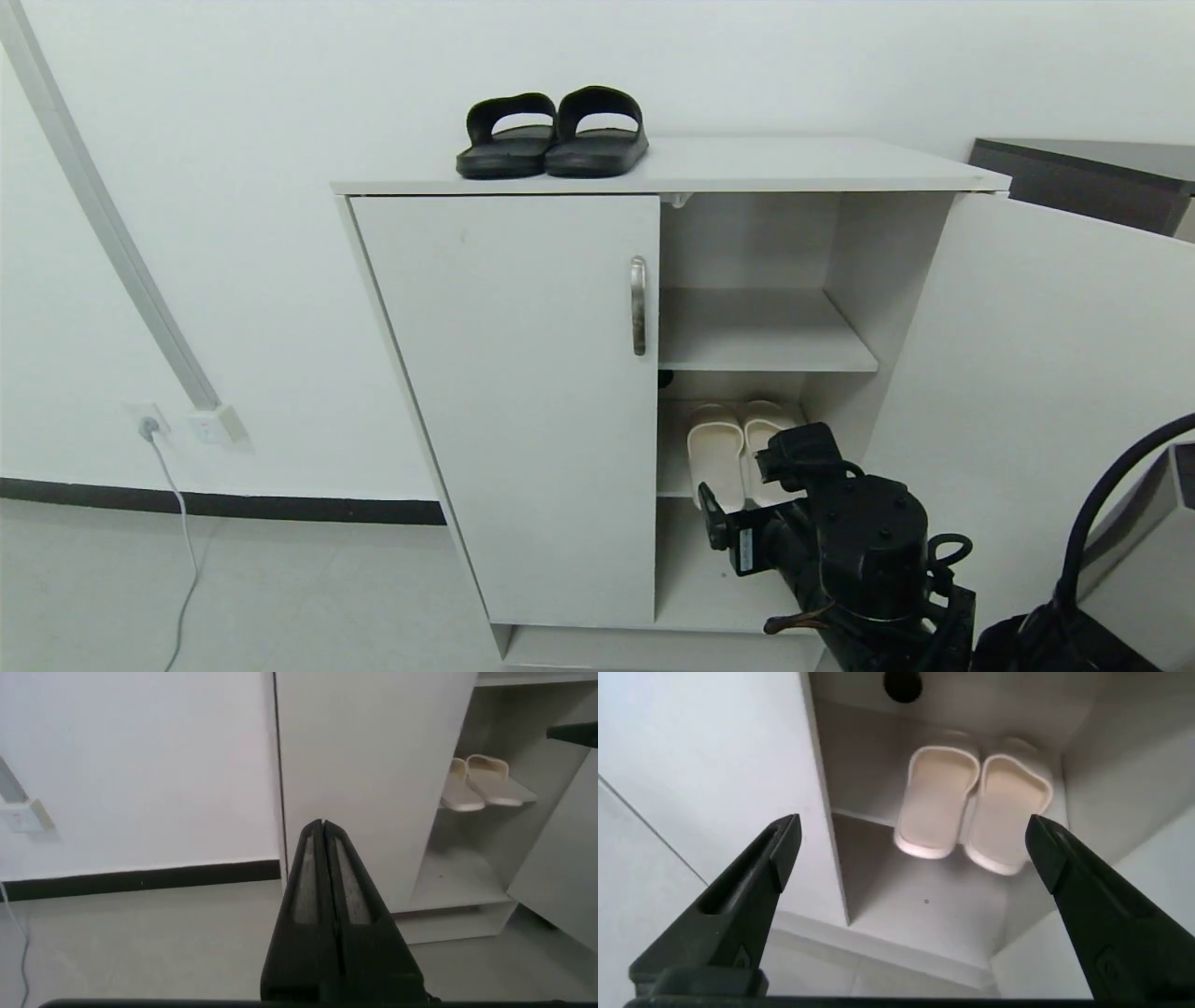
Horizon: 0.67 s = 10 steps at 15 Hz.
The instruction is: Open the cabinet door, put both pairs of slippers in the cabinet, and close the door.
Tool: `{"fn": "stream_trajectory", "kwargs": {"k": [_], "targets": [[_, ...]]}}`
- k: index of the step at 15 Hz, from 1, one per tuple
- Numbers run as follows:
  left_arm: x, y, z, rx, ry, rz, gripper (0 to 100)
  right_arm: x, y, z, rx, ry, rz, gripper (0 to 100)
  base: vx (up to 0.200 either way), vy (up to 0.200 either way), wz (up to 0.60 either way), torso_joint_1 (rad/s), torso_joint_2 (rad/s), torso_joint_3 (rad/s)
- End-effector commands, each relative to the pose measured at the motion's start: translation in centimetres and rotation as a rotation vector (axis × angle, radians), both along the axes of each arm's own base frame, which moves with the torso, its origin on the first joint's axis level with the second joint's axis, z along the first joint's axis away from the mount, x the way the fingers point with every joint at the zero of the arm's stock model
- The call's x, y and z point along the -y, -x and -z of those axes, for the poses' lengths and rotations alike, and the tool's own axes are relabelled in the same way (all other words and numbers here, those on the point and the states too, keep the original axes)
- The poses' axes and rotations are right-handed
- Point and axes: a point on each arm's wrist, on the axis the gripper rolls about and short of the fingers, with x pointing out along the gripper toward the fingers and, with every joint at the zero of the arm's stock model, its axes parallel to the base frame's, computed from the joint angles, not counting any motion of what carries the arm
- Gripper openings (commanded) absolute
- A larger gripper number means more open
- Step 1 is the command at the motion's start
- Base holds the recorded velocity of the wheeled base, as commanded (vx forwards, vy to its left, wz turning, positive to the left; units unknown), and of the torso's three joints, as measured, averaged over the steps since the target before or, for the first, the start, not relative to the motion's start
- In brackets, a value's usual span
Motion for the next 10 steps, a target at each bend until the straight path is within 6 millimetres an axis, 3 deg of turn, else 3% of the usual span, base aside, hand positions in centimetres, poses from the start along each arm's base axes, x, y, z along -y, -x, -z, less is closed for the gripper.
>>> {"fn": "stream_trajectory", "kwargs": {"k": [1,10], "targets": [[0.0,0.0,-0.04,0.0,0.0,0.0,0,-0.01,0.0,0.28,-0.007,0.007,0.0,100,0.0,0.2,0.0,0.002,0.0,0.002],[0.0,0.0,-0.04,0.0,0.0,0.0,0,0.41,0.11,0.78,-0.02,0.024,0.005,100,0.0,0.2,0.0,0.001,0.0,0.004]]}}
